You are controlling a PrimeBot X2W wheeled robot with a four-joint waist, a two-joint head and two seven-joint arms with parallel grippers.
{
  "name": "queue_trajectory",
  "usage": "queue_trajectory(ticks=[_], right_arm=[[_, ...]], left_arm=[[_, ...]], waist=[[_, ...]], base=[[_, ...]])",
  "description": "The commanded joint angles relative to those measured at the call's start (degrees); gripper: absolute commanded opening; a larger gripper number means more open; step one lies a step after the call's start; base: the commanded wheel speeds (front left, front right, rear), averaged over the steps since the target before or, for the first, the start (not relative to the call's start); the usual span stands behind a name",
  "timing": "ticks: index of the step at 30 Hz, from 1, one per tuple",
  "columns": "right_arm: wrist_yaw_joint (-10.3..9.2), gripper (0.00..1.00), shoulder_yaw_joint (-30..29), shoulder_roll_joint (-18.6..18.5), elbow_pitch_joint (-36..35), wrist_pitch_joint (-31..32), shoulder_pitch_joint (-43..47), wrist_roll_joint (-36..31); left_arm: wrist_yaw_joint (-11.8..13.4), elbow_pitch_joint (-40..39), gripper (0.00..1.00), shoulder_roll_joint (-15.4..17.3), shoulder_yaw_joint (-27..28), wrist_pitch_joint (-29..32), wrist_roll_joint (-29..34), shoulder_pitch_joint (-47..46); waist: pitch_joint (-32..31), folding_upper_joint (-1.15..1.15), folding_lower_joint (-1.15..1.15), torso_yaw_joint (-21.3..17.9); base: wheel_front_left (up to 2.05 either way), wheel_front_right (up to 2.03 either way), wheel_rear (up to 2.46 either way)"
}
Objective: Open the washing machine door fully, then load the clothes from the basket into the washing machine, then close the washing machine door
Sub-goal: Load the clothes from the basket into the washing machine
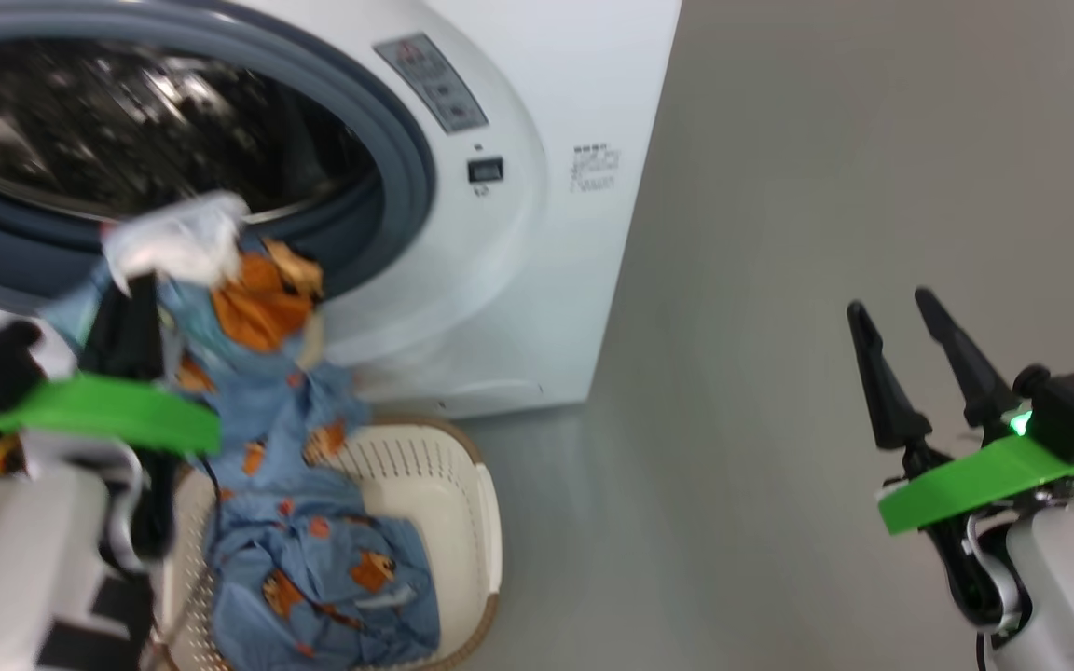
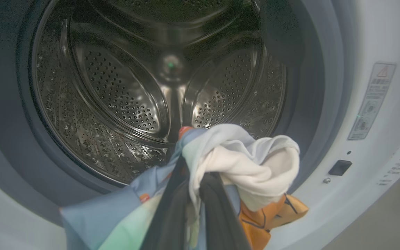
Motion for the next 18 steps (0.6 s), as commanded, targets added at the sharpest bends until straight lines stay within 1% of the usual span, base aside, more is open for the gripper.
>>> queue_trajectory(ticks=[1,11,18], right_arm=[[0.31,1.0,0.5,-0.9,-1.9,-0.5,-1.5,-0.9],[0.31,1.0,0.2,0.5,-5.3,-0.5,-4.9,-2.6],[0.31,1.0,-0.6,1.6,-6.7,-0.5,-6.0,-3.6]], left_arm=[[-0.7,0.5,0.0,2.3,2.7,-0.4,0.8,-4.1],[-3.7,12.9,0.0,3.5,6.6,-0.4,4.2,-18.5],[-5.1,18.7,0.0,4.6,8.1,-0.4,6.2,-28.5]], waist=[[5.3,0.0,-0.01,-2.2],[15.4,0.0,-0.01,-5.4],[21.7,0.0,-0.01,-6.8]], base=[[0.0,0.0,0.0],[0.0,0.0,0.0],[0.0,0.0,0.0]])
